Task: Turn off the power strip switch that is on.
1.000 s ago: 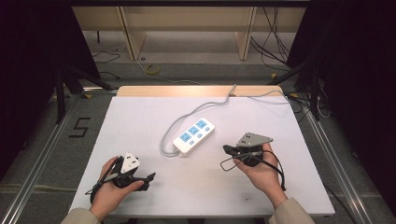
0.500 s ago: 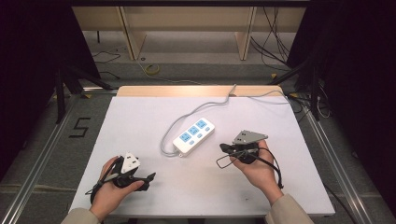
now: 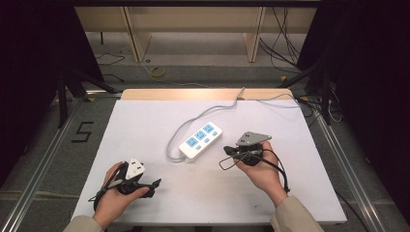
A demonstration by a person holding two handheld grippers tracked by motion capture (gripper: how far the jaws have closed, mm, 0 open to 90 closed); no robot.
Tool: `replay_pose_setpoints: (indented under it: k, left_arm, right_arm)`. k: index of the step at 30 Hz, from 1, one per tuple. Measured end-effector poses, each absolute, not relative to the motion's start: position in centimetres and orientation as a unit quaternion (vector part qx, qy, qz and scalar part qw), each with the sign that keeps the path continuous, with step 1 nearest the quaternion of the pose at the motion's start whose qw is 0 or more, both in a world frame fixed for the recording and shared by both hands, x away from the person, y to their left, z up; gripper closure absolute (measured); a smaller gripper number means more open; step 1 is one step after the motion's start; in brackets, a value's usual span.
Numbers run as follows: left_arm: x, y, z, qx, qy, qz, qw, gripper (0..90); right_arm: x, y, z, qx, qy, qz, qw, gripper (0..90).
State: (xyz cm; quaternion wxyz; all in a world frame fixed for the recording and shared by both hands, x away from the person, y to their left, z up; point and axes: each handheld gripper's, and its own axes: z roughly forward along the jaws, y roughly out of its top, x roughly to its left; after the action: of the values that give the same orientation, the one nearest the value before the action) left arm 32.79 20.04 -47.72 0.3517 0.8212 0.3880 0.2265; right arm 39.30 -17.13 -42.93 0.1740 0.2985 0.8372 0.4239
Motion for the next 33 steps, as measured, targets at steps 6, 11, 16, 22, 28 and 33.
replay_pose_setpoints:
  k: [6,11,16,22,28,33]
  left_arm:
    - [32.8,20.0,-47.7,0.821,0.388,0.227,0.352,15.0]
    - [32.8,20.0,-47.7,0.821,0.388,0.226,0.351,15.0]
    - [32.8,20.0,-47.7,0.821,0.388,0.226,0.352,15.1]
    - [32.8,19.9,-47.7,0.822,0.388,0.225,0.351,15.1]
    - [32.8,19.9,-47.7,0.822,0.387,0.226,0.351,15.1]
    - [32.8,19.9,-47.7,0.822,0.387,0.225,0.351,15.2]
  right_arm:
    - [39.7,-16.7,-42.8,0.294,0.839,0.422,0.177,90.0]
    - [40.0,-16.2,-42.7,0.292,0.841,0.420,0.174,90.0]
    - [40.4,-15.8,-42.6,0.290,0.844,0.417,0.172,90.0]
    - [40.8,-15.3,-42.4,0.288,0.847,0.413,0.170,90.0]
    - [41.2,-14.9,-42.4,0.286,0.851,0.407,0.167,90.0]
    - [41.5,-14.5,-42.5,0.285,0.854,0.402,0.165,90.0]
